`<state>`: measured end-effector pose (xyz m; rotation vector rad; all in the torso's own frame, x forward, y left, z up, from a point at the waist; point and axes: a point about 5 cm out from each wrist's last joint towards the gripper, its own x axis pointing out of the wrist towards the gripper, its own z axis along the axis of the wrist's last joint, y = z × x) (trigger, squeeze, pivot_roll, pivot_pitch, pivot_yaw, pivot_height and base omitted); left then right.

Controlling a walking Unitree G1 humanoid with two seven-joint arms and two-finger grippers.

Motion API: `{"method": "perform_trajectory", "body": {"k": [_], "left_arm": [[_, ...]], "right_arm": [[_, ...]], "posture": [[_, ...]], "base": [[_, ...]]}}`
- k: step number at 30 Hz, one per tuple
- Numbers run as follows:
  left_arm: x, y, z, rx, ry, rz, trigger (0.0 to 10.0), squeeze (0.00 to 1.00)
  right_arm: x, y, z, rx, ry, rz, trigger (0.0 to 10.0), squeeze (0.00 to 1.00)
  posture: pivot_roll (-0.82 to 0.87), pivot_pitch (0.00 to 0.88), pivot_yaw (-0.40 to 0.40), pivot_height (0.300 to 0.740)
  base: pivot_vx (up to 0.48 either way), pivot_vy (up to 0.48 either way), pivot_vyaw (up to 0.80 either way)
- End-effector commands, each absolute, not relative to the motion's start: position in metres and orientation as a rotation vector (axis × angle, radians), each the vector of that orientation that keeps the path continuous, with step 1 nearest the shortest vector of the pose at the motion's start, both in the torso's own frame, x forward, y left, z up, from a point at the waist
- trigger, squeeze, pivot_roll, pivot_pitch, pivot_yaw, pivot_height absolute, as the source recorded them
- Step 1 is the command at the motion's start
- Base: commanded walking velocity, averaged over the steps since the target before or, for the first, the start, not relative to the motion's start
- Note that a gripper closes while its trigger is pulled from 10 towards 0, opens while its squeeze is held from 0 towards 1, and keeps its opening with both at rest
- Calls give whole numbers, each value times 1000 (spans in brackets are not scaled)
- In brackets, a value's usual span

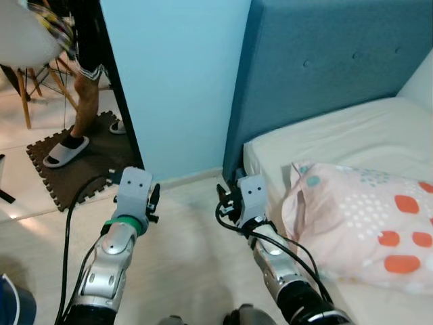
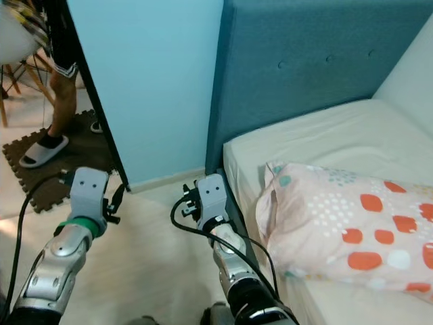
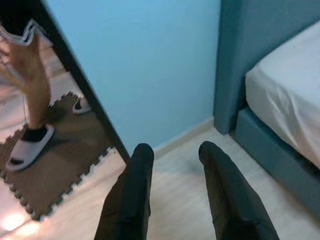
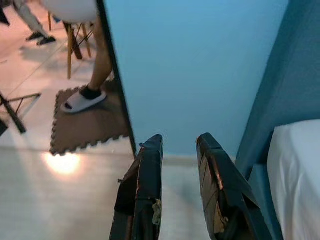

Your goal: Clean up the room

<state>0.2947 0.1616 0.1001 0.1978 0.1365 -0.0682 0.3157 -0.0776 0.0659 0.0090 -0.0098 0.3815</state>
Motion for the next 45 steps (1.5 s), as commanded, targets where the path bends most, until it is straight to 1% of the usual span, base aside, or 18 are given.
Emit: {"method": "perform_trajectory", "body": {"k": [1, 3, 7, 13, 18, 20, 22, 28, 30, 31, 32, 33, 34, 36, 39, 42, 43, 45], "left_arm": [[295, 159, 98, 206, 138, -85, 10000, 0], [298, 156, 103, 215, 105, -110, 10000, 0], [303, 150, 109, 217, 70, -145, 10000, 0], [306, 143, 113, 213, 48, -173, 10000, 0], [303, 120, 113, 215, 26, -270, 10000, 0], [302, 118, 112, 218, 25, -285, 10000, 0], [300, 109, 108, 203, 40, -356, 10000, 0], [298, 104, 115, 126, 20, -419, 10000, 0], [299, 103, 128, 82, -15, -428, 10000, 0], [302, 101, 143, 33, -56, -430, 10000, 0], [305, 101, 158, 17, -100, -428, 10000, 0], [305, 101, 158, 17, -100, -428, 10000, 0], [307, 101, 167, 9, -130, -426, 10000, 0], [311, 103, 191, -4, -210, -405, 10000, 0], [311, 104, 197, -5, -231, -398, 10000, 0], [314, 111, 230, 64, -368, -364, 10000, 0], [314, 111, 230, 64, -368, -364, 10000, 0], [314, 115, 242, 107, -416, -356, 10000, 0]], "right_arm": [[313, -86, 59, 21, 14, 340, 10000, 0], [314, -92, 61, 21, 2, 305, 10000, 0], [316, -95, 63, 4, -7, 299, 10000, 0], [317, -99, 65, -8, -13, 294, 10000, 0], [319, -106, 65, -21, -15, 266, 10000, 0], [319, -106, 65, -22, -16, 262, 10000, 0], [320, -108, 65, -23, -12, 251, 10000, 0], [322, -112, 68, -22, -20, 232, 10000, 0], [325, -118, 74, -25, -44, 212, 10000, 0], [328, -122, 81, -28, -73, 198, 10000, 0], [330, -124, 87, -25, -97, 192, 10000, 0], [330, -124, 87, -25, -97, 192, 10000, 0], [332, -125, 91, -23, -113, 188, 10000, 0], [336, -126, 107, -16, -179, 181, 10000, 0], [337, -126, 112, -15, -200, 180, 10000, 0], [338, -119, 162, -4, -394, 216, 10000, 0], [338, -119, 162, -4, -394, 216, 10000, 0], [336, -113, 183, 9, -472, 252, 10000, 0]], "posture": [[79, 26, 43, 712], [75, 15, 38, 712], [51, 0, 38, 712], [41, 0, 35, 712], [36, 0, 35, 712], [36, 0, 35, 712], [31, 0, 36, 712], [31, 0, 36, 712], [31, 0, 36, 712], [29, 0, 38, 712], [30, 0, 38, 712], [30, 0, 38, 712], [30, 0, 38, 712], [28, 0, 41, 712], [28, 0, 41, 712], [22, 0, 42, 712], [22, 0, 42, 712], [15, 0, 41, 712]], "base": [[461, 0, 0], [461, 0, 0], [461, 0, 0], [460, 0, 0], [454, 0, 0], [435, 0, 0], [159, 0, 0], [0, 0, -652], [0, 0, -781], [0, 0, -781], [0, 0, -781], [0, 0, -781], [0, 0, -781], [0, 0, -781], [0, 0, -781], [0, 0, -781], [0, 0, -781], [0, 0, -781]]}}
